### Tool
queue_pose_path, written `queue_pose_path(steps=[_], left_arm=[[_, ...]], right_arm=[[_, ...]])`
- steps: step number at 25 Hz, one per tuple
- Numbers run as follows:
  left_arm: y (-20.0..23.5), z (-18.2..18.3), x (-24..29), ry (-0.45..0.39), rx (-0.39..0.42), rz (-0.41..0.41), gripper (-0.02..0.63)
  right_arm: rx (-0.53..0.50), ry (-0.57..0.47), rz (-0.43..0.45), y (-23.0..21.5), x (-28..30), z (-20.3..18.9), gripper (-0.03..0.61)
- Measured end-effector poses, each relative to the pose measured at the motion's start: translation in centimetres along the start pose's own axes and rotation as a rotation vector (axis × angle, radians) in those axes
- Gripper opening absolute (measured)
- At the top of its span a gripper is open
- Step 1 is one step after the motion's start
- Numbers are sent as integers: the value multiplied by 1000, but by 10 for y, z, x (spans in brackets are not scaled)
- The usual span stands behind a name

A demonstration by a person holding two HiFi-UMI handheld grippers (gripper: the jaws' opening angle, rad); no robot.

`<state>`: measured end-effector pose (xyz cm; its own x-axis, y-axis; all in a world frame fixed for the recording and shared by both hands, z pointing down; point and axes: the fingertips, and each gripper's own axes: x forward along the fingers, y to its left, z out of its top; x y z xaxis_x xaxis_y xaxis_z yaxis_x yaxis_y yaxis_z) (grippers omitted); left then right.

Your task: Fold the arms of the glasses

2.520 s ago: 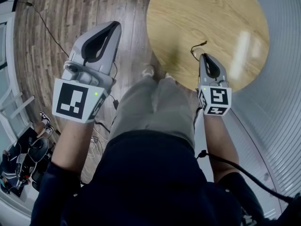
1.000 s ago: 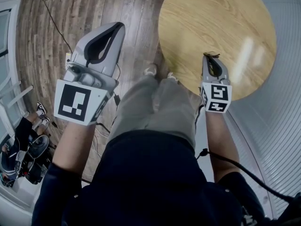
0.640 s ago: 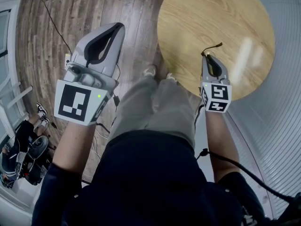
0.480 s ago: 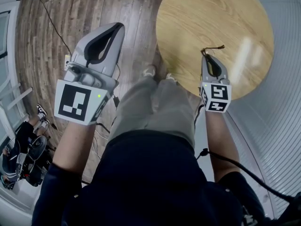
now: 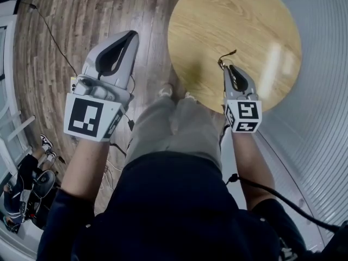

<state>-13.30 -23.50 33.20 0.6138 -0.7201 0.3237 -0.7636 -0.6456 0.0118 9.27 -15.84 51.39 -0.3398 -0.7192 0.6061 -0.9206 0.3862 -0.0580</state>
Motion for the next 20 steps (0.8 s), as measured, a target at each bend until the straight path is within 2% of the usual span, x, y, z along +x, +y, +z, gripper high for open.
queue_pose_path(steps=[12, 20], left_arm=[[-6, 38, 23, -73, 16, -25, 3], [-1, 44, 19, -81, 9, -13, 3]], right_arm=[[-18, -161, 16, -9, -21, 89, 66], [-32, -169, 32, -5, -13, 103, 81]])
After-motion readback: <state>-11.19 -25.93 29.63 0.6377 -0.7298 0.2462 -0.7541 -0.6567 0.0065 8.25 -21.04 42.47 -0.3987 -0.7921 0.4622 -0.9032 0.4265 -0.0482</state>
